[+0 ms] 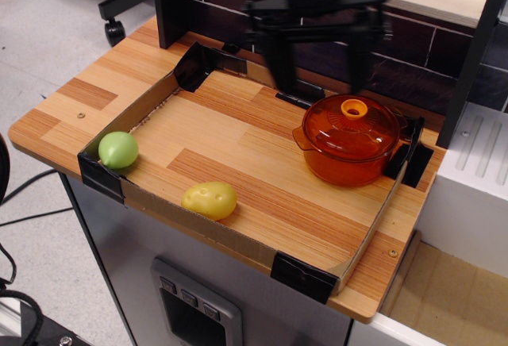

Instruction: Take lid off pot

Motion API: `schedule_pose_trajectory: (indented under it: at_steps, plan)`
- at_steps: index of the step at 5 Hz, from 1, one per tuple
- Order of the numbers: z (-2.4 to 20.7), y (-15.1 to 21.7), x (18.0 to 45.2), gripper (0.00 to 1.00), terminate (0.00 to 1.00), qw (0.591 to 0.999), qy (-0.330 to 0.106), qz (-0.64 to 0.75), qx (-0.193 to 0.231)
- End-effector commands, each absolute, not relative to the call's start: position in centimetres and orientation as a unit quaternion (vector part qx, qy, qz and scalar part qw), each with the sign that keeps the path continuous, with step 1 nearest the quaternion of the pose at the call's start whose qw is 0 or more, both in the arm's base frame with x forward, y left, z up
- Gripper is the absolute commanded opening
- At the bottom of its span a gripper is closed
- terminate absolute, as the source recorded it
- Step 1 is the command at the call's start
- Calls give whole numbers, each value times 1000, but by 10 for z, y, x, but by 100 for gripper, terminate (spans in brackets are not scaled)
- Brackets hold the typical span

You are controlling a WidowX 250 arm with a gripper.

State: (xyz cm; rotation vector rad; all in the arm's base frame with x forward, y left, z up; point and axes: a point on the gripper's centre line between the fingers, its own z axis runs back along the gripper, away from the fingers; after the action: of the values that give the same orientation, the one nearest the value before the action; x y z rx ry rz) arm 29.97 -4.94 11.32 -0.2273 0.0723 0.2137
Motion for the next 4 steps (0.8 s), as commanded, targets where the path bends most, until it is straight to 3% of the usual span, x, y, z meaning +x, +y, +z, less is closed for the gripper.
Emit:
schedule_pose_trajectory:
  at_steps: [1,2,4]
  plan:
    - [114,-76,319,100,0,988,-22,125,-92]
    - [107,-75,327,100,0,987,-45,137,-69]
    - [92,-74,340,100,0,986,-43,152,-45]
